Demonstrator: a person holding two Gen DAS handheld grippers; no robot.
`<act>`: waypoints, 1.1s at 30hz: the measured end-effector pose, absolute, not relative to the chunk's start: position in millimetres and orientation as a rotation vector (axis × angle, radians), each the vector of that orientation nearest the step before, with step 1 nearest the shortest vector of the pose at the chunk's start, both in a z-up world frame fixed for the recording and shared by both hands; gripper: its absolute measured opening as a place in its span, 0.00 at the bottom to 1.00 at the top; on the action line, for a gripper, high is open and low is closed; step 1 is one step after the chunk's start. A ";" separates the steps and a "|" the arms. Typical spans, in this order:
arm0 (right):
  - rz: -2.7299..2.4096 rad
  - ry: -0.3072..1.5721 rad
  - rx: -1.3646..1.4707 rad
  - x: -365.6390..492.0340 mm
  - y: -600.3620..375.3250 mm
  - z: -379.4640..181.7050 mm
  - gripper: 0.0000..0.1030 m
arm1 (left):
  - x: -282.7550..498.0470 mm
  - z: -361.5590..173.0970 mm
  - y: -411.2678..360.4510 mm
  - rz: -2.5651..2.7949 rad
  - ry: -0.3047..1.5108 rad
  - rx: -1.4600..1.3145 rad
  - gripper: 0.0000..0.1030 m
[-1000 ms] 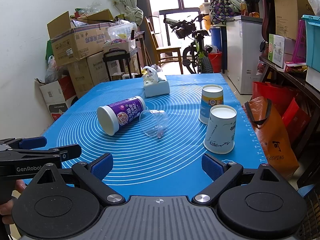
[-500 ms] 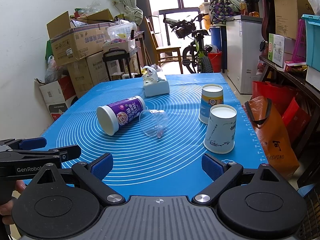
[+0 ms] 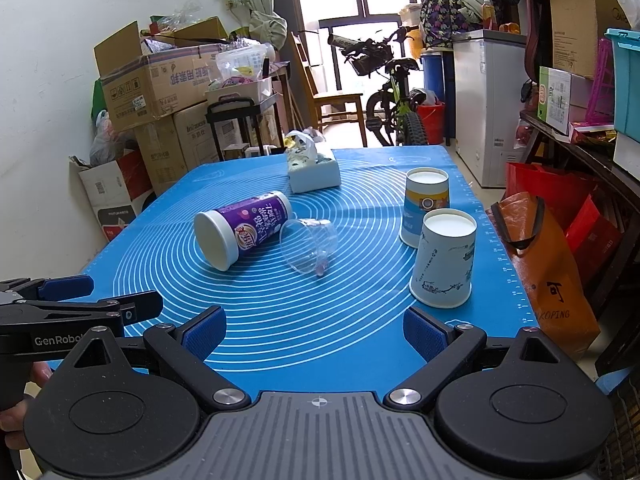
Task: Flip cup upside down
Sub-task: 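Move the left tool to the lying purple cup and close around it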
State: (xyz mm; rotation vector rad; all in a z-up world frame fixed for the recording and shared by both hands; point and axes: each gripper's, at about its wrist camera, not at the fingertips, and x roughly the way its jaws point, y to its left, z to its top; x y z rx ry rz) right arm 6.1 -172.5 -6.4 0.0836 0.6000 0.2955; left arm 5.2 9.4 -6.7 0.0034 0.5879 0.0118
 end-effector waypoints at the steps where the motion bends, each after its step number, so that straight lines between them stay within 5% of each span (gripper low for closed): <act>1: 0.296 0.600 0.084 6.2 -172.5 -6.6 0.92 | 5.1 -6.8 9.6 0.012 0.588 0.004 0.90; 33: 0.265 0.618 0.089 112.4 -144.7 -23.5 0.92 | 152.5 -15.7 27.9 -0.077 0.613 0.168 0.90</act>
